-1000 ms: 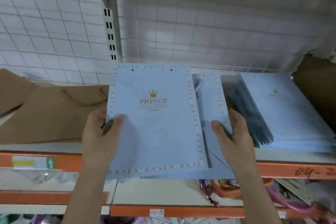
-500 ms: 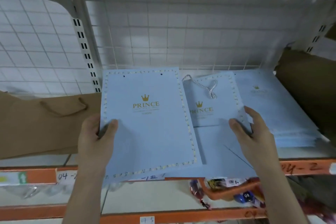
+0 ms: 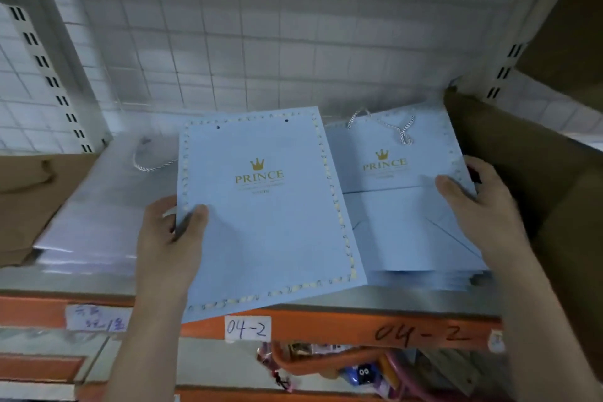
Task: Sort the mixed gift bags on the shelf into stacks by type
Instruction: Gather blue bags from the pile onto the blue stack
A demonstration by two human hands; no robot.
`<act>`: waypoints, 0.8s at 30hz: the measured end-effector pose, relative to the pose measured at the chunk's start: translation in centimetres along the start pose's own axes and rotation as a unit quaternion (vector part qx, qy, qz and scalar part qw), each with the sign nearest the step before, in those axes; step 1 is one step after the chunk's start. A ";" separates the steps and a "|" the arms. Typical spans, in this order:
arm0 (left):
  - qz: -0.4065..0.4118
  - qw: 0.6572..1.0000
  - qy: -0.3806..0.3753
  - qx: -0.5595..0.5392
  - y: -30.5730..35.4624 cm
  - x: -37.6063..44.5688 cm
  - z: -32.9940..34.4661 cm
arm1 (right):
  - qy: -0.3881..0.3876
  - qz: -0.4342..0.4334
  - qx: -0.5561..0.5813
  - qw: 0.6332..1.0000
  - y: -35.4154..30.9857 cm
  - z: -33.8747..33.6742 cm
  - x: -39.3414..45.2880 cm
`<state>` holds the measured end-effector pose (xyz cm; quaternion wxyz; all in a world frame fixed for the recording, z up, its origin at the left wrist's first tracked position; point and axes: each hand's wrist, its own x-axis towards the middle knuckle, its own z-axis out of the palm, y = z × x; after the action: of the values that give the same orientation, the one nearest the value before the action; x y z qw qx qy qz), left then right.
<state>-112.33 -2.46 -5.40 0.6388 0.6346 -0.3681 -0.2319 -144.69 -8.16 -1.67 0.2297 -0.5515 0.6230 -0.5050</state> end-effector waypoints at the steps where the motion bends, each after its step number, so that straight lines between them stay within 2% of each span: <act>1: -0.002 1.000 0.006 0.002 0.2 -0.3 0.4 | -0.006 0.003 0.003 1.000 0.5 0.0 0.8; 3: -0.005 1.000 0.023 0.004 0.4 -0.7 0.8 | -0.021 0.012 -0.015 1.000 1.4 0.4 2.2; 6: -0.014 0.999 0.046 -0.002 0.3 -0.9 1.3 | -0.032 0.048 -0.107 0.993 2.8 1.6 3.4; 10: -0.031 0.997 0.067 0.006 0.1 -1.1 1.8 | -0.010 0.065 -0.215 0.974 4.7 2.5 3.5; 15: 0.012 0.999 0.025 0.026 2.0 -1.3 4.2 | 0.017 0.049 -0.325 0.944 5.1 2.3 3.3; 19: 0.064 0.994 -0.047 0.075 3.8 -0.6 8.6 | 0.012 0.031 -0.292 0.956 5.7 1.4 3.6; 24: 0.036 0.987 -0.110 0.107 3.3 0.5 15.1 | 0.020 -0.001 -0.232 0.973 4.9 0.0 3.4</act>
<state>-124.12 -12.16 -3.21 0.5305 0.6562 -0.4818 -0.2362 -147.94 -11.91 -5.09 0.0827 -0.5798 0.7271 -0.3581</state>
